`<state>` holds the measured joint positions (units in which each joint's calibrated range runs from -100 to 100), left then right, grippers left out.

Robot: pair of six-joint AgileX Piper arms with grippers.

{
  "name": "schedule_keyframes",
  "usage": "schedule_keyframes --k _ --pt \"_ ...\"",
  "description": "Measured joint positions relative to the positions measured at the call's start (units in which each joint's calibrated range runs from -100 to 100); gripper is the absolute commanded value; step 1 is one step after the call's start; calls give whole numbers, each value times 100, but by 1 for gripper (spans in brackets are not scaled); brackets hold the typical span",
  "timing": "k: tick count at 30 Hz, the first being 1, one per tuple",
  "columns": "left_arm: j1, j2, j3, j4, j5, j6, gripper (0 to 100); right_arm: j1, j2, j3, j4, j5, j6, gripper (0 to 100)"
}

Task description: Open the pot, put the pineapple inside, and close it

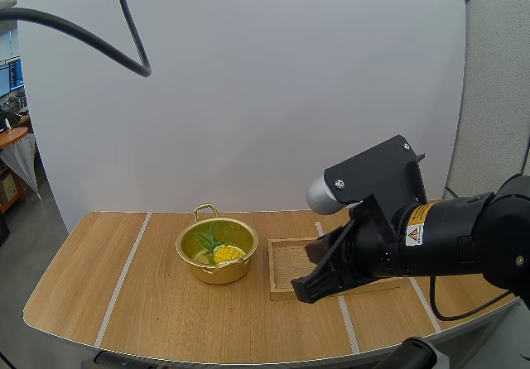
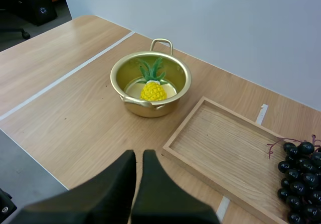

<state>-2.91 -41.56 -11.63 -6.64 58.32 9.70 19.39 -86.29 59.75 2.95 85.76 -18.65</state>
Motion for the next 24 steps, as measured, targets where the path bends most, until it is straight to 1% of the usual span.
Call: schedule_keyframes --k 5,19,24 --pt "0 0 0 0 0 0 0 0 0 0 -93 15 21 0" --pt "0 0 0 0 0 0 0 0 0 0 -86 52 25 0" --pt "0 0 0 0 0 0 0 0 362 -177 -295 126 25 0"
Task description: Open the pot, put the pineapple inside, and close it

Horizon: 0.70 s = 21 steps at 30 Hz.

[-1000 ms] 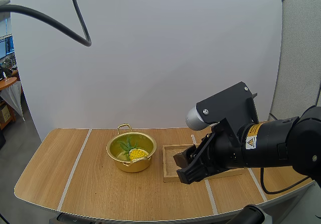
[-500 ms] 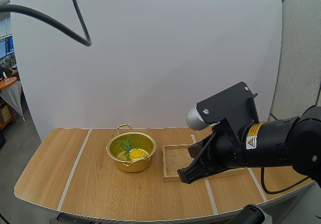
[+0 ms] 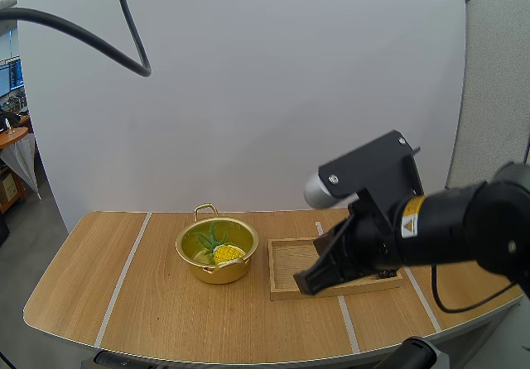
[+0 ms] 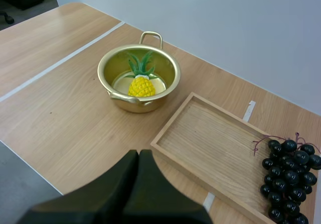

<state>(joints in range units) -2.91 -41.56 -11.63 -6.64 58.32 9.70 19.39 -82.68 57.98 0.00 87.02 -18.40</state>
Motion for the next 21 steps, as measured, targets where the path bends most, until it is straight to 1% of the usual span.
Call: schedule_keyframes --k 4,9,11,15,21 --pt "0 0 0 0 0 0 0 0 182 -169 0 19 0 0" --pt "0 0 0 0 0 0 0 0 987 -1141 0 75 33 0" --pt "0 0 0 0 0 0 0 0 1517 -1738 0 304 33 0" --pt "0 0 0 0 0 0 0 0 2091 -2358 -31 784 52 0" --pt "0 0 0 0 0 0 0 -24 2331 -2622 0 1134 136 0"
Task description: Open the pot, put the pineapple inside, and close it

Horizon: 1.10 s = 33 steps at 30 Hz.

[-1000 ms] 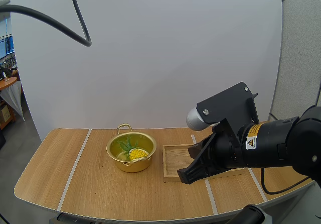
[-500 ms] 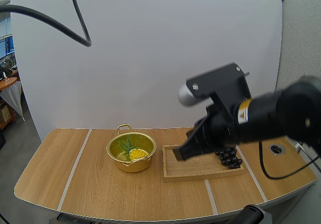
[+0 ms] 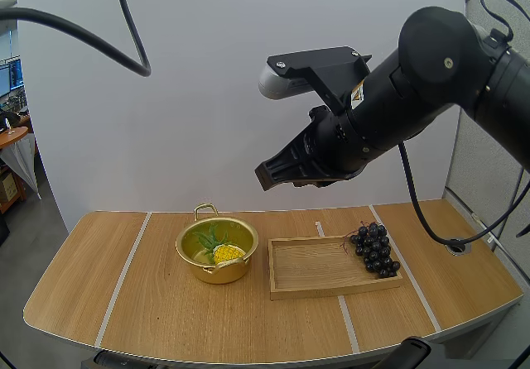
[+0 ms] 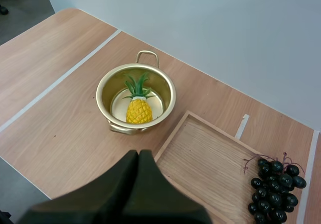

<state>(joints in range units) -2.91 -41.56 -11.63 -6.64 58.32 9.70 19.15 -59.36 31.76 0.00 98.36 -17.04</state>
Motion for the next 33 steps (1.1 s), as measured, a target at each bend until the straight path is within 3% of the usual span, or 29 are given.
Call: schedule_keyframes --k 12,20,33 --pt "0 0 0 0 28 0 0 -7 0 -11 -42 113 11 0" --pt "0 210 0 0 1770 207 0 -7 0 -11 -42 129 11 0" --pt "0 1324 324 0 3052 557 0 -7 0 -11 -42 164 11 0"
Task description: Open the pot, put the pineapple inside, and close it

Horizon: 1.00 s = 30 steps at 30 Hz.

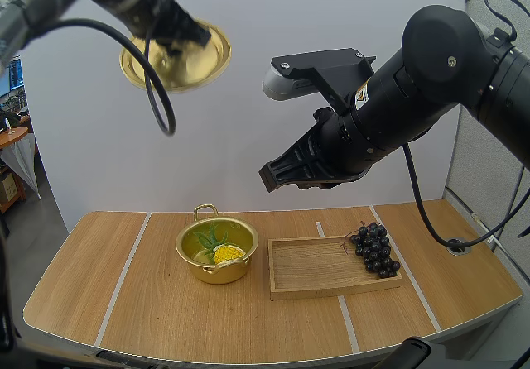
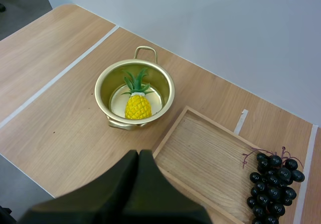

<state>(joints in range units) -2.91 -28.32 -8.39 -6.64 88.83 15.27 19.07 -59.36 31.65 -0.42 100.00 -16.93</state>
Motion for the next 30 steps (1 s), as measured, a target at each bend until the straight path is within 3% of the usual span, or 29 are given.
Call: schedule_keyframes --k 10,30 --pt "0 364 1677 -945 -99 1323 0 0 0 0 0 0 0 0" --pt "0 1726 3402 -1458 -809 2749 0 0 0 0 0 0 0 0"
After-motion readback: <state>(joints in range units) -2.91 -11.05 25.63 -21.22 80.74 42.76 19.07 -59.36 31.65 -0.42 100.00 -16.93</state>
